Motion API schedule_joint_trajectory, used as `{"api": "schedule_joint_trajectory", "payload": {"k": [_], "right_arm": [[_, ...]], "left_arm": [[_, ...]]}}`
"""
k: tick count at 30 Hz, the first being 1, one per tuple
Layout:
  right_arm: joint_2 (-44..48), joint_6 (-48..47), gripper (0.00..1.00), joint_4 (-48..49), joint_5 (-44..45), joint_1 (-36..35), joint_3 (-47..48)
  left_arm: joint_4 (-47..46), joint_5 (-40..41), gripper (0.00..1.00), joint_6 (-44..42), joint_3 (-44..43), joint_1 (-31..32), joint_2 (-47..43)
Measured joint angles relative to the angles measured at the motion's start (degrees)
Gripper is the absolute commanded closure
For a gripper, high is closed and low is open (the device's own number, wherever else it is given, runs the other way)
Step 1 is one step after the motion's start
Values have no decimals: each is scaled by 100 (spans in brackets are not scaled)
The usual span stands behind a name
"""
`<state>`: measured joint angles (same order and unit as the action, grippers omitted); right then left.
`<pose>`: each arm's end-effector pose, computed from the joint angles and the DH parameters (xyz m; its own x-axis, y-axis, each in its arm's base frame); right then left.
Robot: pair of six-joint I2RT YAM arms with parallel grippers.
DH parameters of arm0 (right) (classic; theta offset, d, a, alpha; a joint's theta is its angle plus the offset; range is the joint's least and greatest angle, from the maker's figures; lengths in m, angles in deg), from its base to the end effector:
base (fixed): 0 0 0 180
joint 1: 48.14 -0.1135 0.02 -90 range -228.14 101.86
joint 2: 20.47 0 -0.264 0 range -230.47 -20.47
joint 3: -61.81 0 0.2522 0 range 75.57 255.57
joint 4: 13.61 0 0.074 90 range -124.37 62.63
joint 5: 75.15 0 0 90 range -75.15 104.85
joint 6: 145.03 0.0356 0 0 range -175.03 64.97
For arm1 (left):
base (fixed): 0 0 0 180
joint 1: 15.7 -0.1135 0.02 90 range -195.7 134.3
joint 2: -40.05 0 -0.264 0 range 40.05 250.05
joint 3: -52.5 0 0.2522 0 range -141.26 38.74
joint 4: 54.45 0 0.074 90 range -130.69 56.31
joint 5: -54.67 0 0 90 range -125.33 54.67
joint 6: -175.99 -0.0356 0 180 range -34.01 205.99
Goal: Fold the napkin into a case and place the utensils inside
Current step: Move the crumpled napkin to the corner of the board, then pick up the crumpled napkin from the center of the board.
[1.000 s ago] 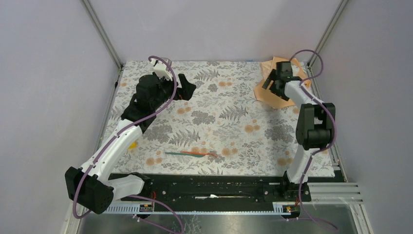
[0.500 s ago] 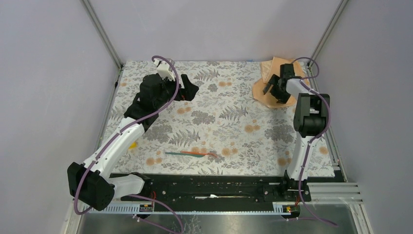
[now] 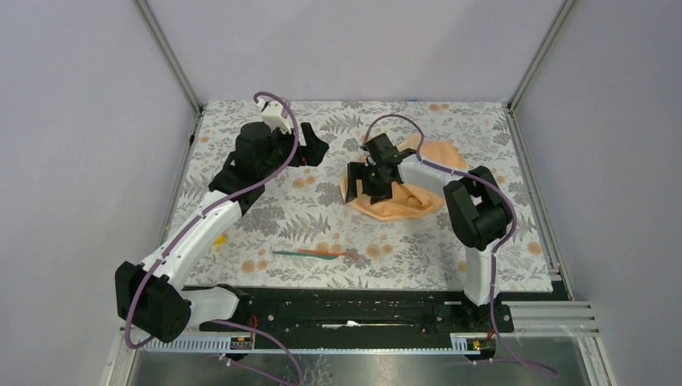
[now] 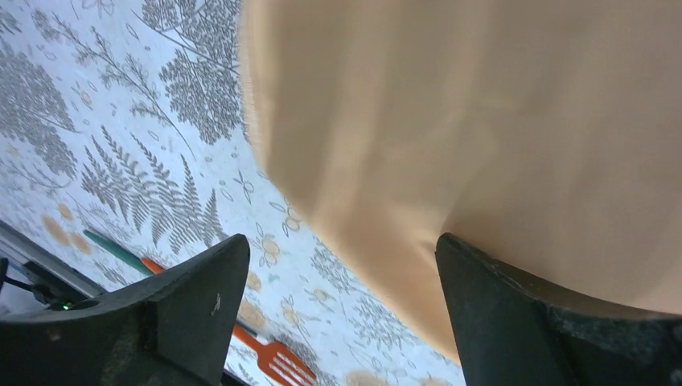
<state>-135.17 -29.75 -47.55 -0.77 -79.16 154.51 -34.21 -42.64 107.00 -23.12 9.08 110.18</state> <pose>0.3591 0.2271 0.1692 -0.9091 -0.0668 -0.4112 -0.2624 0.8583 0.4409 0.2587 -0.1244 0.3581 -0.4049 -0.2048 -0.8911 0.4095 0.8308 -0.3770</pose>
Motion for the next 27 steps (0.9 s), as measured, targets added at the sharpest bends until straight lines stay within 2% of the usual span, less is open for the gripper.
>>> {"api": "schedule_joint_trajectory", "payload": {"k": [4,7,10,14,20,24,27], "right_arm": [[63,-356,4,-549,348,44,435],[63,-662,2,-1049,1296,229,1290],[63,-850,2,-1274,2295,511,2109],[61,-778,2,-1423,2658,1178,2490],[-378,-542,6,-1646,2815,2354,2769],[-1043,-468,16,-1878,2909,2549,3276],[-1552,-446,17,-2061,2905,2551,3700]], "left_arm": [[129,271,1,9,-4,9,109],[278,625,1,48,-7,9,157],[455,999,1,111,-46,9,177],[599,1187,1,223,-245,7,420],[758,551,1,459,-730,7,1537],[984,37,1,549,-1268,13,2765],[1211,-136,4,586,-1543,20,3460]]}}
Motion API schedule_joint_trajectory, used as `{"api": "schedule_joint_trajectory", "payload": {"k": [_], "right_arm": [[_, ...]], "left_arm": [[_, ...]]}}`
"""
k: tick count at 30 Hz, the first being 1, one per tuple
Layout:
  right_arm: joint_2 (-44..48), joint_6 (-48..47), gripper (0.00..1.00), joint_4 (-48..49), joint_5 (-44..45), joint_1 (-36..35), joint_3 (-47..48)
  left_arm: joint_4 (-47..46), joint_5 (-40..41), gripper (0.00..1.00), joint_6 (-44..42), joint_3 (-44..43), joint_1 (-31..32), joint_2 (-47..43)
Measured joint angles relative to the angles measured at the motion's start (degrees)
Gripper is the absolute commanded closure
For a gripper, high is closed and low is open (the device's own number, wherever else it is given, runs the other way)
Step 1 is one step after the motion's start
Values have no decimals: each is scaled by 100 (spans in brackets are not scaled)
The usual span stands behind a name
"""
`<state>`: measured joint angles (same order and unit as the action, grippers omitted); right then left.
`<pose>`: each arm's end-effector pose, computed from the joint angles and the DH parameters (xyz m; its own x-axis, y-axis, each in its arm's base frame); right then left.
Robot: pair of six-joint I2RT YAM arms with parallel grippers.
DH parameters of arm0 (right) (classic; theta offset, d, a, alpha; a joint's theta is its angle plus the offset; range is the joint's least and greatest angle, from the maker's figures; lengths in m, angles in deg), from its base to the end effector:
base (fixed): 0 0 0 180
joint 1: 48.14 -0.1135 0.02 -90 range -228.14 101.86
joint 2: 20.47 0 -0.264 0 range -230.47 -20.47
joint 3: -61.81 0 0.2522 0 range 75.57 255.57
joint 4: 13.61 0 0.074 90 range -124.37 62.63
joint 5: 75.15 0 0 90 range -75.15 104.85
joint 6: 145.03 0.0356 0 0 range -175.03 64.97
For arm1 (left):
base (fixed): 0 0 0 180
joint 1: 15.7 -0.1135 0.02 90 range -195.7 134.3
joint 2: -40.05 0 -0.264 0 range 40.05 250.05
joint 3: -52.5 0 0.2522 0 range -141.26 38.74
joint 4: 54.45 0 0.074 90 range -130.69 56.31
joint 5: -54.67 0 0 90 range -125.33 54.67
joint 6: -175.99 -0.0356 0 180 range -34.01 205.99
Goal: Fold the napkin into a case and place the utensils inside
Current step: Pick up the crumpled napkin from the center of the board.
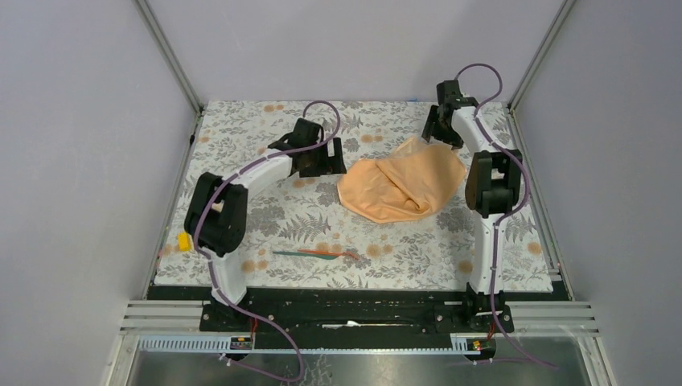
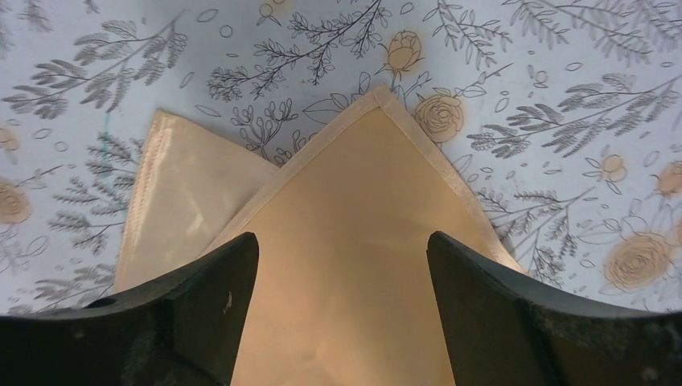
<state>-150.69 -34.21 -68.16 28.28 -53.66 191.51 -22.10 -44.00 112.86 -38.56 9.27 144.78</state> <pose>0.5033 0.0403 0.2237 -0.7490 0.2749 -0.6029 0.3263 0.9449 0.0255 0.3676 -0.1771 0.2306 -0.8134 -0.1141 -0.5704 0.1621 0.8973 -0.4106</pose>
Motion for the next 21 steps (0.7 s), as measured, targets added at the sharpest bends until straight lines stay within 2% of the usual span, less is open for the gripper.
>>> {"api": "schedule_joint_trajectory", "payload": {"k": [3,10,12,18,21], "right_arm": [[-323,2,19,-92,-9,0,175],[-796,2,19,-225,-61,0,352],[-883,0,17,-236,-61,0,409],[-960,-22,1,-256,-33,0,531],[-957,-59,0,-238,48,0,570]], "left_arm": [[201,-79,9,26,-214,0,455],[330,-214,12,149,-828,31,1108],[352,-214,13,168,-992,61,1259],[433,-179,20,168,-1534,258,1803],[446,-133,27,160,-1602,328,1985]]}}
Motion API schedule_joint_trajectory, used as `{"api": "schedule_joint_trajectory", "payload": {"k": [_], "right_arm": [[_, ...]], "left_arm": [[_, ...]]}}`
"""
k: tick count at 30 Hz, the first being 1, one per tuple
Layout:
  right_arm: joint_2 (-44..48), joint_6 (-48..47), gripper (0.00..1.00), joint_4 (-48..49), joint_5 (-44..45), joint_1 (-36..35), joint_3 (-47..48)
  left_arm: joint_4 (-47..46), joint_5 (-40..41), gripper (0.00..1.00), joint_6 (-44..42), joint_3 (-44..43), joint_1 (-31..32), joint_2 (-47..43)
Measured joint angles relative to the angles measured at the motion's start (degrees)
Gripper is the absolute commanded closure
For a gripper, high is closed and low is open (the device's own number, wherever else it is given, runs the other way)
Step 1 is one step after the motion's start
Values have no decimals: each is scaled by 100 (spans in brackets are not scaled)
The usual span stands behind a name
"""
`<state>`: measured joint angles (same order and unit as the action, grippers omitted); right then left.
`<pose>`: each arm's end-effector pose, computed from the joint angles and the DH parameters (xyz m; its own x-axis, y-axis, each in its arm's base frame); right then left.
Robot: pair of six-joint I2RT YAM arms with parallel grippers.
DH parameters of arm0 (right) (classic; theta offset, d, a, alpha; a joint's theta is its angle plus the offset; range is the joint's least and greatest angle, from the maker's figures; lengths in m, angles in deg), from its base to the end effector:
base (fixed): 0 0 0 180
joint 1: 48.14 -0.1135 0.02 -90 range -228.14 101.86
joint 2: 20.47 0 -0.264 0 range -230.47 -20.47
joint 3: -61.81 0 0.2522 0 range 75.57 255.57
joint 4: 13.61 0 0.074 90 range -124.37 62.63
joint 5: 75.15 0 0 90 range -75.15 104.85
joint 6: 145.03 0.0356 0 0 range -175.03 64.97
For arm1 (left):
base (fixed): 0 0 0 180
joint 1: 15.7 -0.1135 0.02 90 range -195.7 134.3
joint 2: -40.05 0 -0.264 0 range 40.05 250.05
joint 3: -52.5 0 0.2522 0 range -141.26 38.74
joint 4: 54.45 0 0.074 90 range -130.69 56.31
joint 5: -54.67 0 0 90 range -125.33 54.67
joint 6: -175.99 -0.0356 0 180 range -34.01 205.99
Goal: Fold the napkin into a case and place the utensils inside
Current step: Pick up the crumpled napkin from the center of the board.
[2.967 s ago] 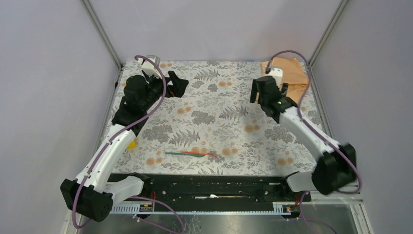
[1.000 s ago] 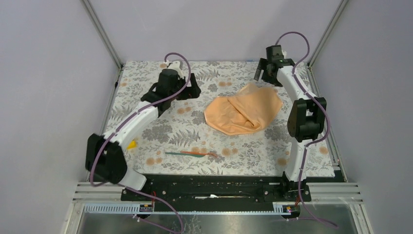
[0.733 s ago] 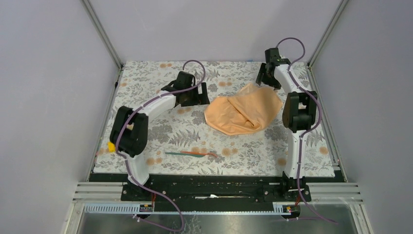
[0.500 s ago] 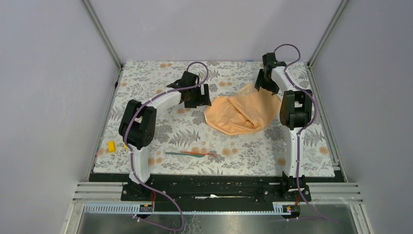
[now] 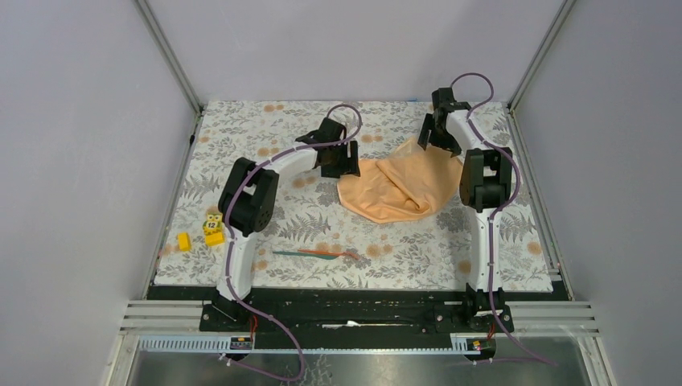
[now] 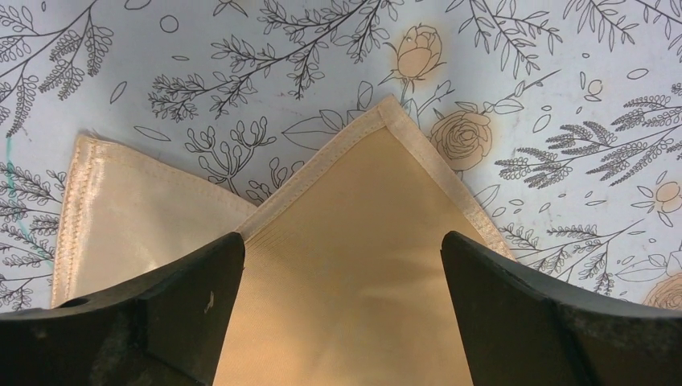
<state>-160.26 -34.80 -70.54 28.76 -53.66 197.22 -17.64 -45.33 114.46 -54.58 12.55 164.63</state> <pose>0.5236 0.0420 0.1694 -0.8119 0.2588 -0.5234 0.3221 0.9462 -0.0319 0.4146 -0.2298 0.1664 -0.8937 -0.0527 -0.4456 0.1472 0.9037 -0.4021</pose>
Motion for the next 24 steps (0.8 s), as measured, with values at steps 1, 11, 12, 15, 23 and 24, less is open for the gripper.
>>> {"api": "schedule_joint_trajectory", "payload": {"k": [1,11,12,15,23,24], "right_arm": [[0,-7,0,13,15,0,2],[-90,11,30,142,44,0,44],[-111,22,39,166,37,0,44],[-118,55,64,243,22,0,46],[-13,160,100,229,52,37,385],[57,195,100,236,39,44,413]], "left_arm": [[2,9,31,2,-44,7,11],[59,153,70,-7,-85,-7,96],[83,179,74,-17,-85,-7,96],[92,258,85,-28,-85,-28,94],[127,267,100,59,-81,-437,-442],[120,267,100,79,-76,-542,-612]]}}
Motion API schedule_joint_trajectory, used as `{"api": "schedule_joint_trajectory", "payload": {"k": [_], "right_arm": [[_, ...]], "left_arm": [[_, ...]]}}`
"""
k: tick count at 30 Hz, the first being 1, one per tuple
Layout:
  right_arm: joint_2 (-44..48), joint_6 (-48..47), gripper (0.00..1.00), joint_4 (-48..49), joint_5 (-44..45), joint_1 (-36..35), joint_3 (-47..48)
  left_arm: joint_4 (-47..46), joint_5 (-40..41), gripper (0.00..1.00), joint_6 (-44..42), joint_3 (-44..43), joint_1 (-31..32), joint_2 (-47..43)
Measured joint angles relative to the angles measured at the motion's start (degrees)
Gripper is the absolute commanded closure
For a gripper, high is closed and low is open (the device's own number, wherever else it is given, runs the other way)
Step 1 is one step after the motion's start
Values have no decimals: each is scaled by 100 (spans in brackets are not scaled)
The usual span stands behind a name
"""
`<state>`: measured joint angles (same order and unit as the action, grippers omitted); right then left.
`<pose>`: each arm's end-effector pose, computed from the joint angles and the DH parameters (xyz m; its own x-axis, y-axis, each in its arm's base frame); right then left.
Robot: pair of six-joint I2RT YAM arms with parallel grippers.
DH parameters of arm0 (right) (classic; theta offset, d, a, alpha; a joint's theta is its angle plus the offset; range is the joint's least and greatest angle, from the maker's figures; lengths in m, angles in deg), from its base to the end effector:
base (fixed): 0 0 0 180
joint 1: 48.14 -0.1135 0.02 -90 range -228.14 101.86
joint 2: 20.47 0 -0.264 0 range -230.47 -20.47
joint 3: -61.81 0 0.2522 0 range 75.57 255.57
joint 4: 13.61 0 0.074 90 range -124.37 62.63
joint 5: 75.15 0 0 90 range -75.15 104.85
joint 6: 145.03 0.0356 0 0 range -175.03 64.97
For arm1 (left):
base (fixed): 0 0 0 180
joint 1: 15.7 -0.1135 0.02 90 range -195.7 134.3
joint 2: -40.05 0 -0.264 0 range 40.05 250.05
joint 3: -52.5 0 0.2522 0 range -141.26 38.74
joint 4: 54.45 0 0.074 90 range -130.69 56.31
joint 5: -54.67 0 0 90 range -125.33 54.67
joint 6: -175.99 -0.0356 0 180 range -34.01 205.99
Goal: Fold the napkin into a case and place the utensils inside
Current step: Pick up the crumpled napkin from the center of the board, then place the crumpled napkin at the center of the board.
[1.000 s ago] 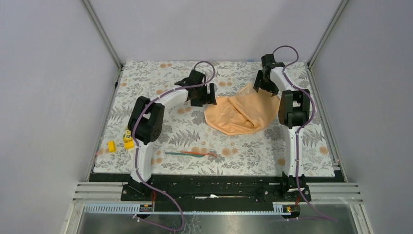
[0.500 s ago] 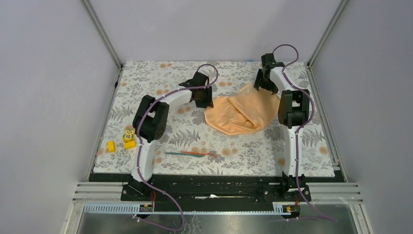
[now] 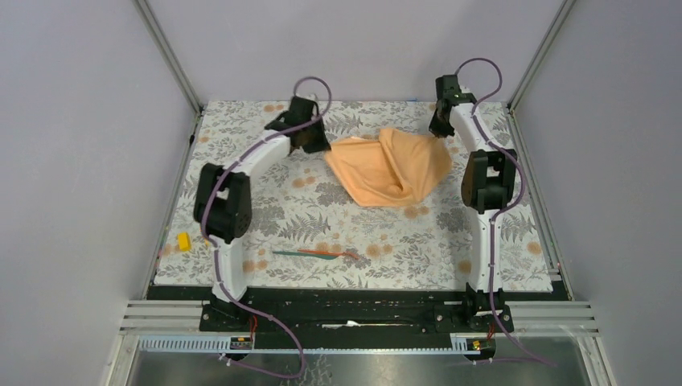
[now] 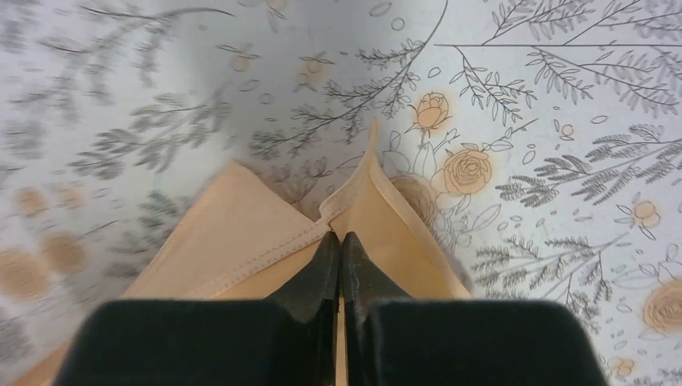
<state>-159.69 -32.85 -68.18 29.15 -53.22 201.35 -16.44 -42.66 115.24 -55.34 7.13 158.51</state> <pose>0.5342 0.0387 0.1993 -0.7267 0.3027 -0.6167 0.3588 0.9327 0.0349 0.4277 -0.1850 0.2171 -0.8295 -0.1766 -0.5299 0.0656 0.9113 -0.4065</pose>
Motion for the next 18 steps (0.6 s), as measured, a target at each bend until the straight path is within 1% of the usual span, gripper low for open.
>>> {"api": "schedule_joint_trajectory", "payload": {"k": [3,5,7,10,11,12,14,16,18], "right_arm": [[420,168,100,-13,-168,9,-26],[846,166,100,87,-15,2,-249],[1443,164,100,188,328,103,-748],[2332,168,100,437,866,363,-1845],[2699,175,100,627,1036,490,-2485],[2874,184,100,667,1130,555,-2828],[3248,234,100,892,1314,767,-3847],[3375,297,99,942,1373,907,-4548],[3405,350,94,973,1318,942,-5088]], "left_arm": [[-286,-149,100,157,103,-358,-743],[-417,-107,100,192,310,-468,-1300],[-577,-87,100,229,693,-551,-1858],[-809,-94,100,317,1427,-632,-2448],[-839,-114,100,345,1602,-634,-2487],[-868,-138,100,363,1775,-634,-2483],[-793,-175,100,382,2074,-627,-2319],[-612,-195,100,387,2240,-619,-2100],[-409,-210,100,422,2337,-627,-1947]]}}
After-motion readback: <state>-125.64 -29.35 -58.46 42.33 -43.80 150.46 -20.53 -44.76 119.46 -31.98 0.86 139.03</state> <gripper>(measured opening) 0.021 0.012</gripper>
